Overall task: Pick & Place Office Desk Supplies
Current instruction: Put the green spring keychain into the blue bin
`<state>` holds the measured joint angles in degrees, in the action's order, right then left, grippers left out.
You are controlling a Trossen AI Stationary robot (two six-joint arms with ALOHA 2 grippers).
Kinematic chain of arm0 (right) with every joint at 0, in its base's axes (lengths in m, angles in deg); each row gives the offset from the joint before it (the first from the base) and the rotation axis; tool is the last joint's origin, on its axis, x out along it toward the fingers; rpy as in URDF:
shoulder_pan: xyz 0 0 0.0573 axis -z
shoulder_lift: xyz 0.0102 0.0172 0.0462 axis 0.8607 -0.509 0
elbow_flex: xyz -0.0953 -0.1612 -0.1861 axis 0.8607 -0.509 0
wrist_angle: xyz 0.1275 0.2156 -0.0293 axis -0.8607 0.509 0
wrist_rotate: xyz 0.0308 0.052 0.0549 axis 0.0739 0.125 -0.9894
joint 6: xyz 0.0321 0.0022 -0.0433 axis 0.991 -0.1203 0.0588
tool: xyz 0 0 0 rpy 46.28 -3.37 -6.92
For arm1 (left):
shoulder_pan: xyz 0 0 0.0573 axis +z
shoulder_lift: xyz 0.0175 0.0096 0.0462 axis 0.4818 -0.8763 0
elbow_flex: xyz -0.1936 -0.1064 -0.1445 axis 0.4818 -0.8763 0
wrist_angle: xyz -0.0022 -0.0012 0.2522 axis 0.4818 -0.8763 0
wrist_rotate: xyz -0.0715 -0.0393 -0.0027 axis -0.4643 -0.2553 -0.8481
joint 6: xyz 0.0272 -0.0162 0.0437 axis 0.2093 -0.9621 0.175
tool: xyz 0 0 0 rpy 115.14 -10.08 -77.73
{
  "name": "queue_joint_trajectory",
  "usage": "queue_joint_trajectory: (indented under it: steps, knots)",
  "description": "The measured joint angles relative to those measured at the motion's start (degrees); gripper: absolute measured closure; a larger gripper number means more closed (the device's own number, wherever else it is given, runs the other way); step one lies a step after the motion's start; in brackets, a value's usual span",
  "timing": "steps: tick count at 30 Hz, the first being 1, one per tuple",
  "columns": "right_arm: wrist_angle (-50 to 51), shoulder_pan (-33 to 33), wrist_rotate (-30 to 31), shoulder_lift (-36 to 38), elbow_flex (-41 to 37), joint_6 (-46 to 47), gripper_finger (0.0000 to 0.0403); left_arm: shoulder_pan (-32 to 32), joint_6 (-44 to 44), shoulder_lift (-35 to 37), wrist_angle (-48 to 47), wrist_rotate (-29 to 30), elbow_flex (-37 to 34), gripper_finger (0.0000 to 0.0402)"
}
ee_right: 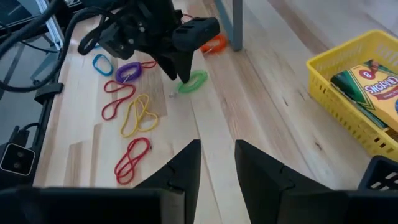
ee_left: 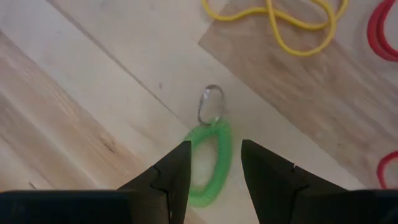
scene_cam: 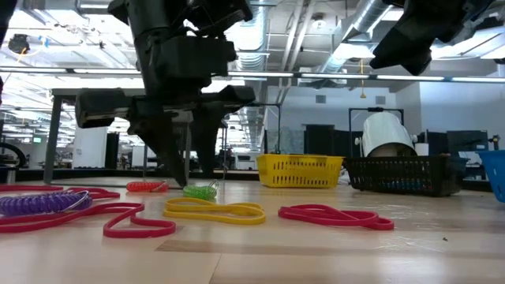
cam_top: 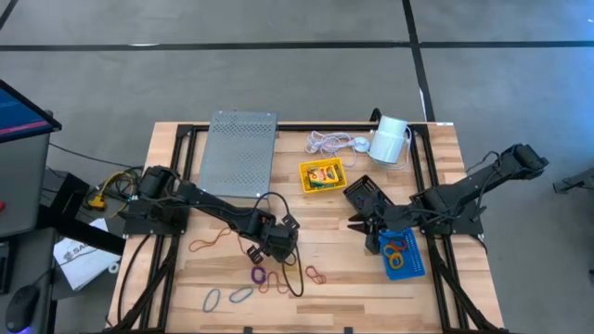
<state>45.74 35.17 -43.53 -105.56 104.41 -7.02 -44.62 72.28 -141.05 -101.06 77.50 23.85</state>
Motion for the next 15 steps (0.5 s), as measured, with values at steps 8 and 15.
queue_joint_trajectory:
  steps: [8, 15]
  knots:
    - [-0.58, 0.00, 0.00, 0.00, 0.02, -0.18, 0.0306, 0.24, 1.15, -3.14, 1.05, -1.16, -0.15, 0.0266]
    - [-0.92, 0.00, 0.00, 0.00, 0.02, -0.16, 0.0306, 0.48, 2.18, -3.82, 1.23, -1.10, -0.29, 0.0279]
